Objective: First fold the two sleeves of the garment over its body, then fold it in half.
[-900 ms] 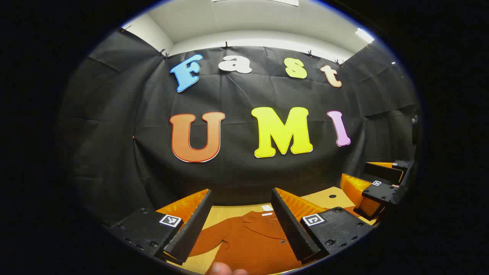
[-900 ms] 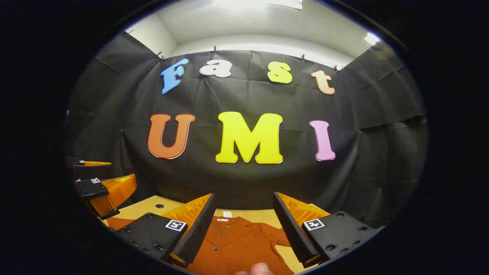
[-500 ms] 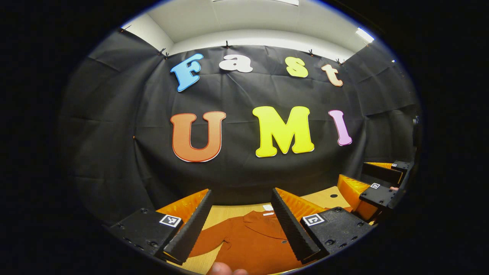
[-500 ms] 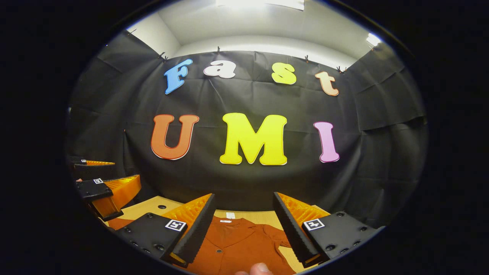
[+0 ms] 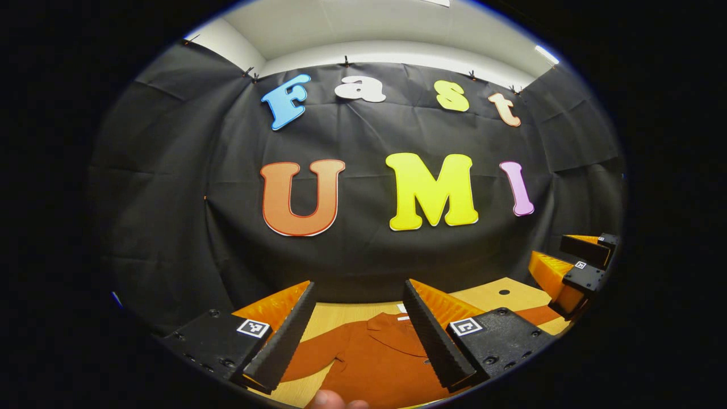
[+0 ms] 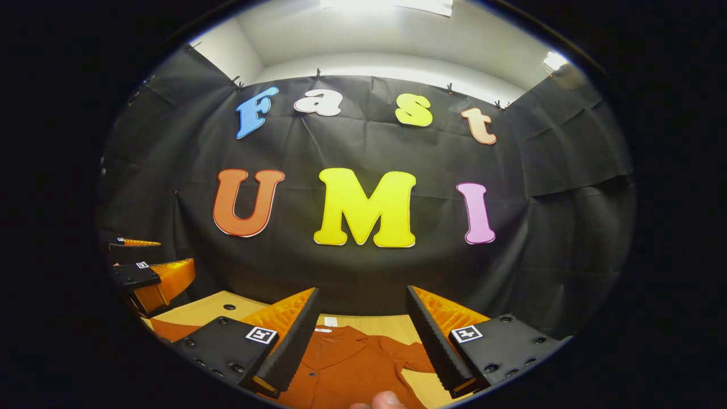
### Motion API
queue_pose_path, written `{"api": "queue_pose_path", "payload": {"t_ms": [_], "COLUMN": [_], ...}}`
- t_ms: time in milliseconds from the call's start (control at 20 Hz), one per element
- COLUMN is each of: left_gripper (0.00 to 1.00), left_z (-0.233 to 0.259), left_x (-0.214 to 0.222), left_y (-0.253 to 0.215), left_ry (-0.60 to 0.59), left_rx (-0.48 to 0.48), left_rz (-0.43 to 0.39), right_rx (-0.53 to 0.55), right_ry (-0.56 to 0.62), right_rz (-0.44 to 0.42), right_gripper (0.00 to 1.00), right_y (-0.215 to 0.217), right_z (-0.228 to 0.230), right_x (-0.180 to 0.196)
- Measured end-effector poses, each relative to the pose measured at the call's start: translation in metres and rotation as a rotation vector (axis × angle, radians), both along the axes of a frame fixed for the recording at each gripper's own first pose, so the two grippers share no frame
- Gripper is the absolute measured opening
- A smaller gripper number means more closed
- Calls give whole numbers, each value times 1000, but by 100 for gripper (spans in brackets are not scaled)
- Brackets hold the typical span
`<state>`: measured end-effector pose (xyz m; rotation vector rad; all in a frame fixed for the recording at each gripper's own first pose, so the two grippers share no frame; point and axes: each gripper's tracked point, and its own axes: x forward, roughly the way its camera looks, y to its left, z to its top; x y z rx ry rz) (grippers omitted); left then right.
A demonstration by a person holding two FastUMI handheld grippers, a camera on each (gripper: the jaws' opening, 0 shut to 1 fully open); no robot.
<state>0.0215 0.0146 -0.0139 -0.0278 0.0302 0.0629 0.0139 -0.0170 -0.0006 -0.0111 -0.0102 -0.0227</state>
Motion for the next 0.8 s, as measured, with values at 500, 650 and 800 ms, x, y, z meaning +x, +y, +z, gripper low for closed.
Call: {"api": "queue_pose_path", "payload": {"t_ms": [500,650,800], "left_gripper": [99,99,99], "left_z": [-9,-10,-11], "left_x": [8,12,14], "left_y": [-16,-21,-26], "left_ry": [6,9,15], "left_rx": [-13,-16,-14], "left_rz": [-40,-47,-42], "right_rx": [16,25,30], "right_ry": [28,31,40], "right_rz": [-5,-9,-10], "right_gripper": [95,94,94], "right_y": [-10,-17,-24], "right_z": [-12,-11,-12], "right_x": [14,18,23]}}
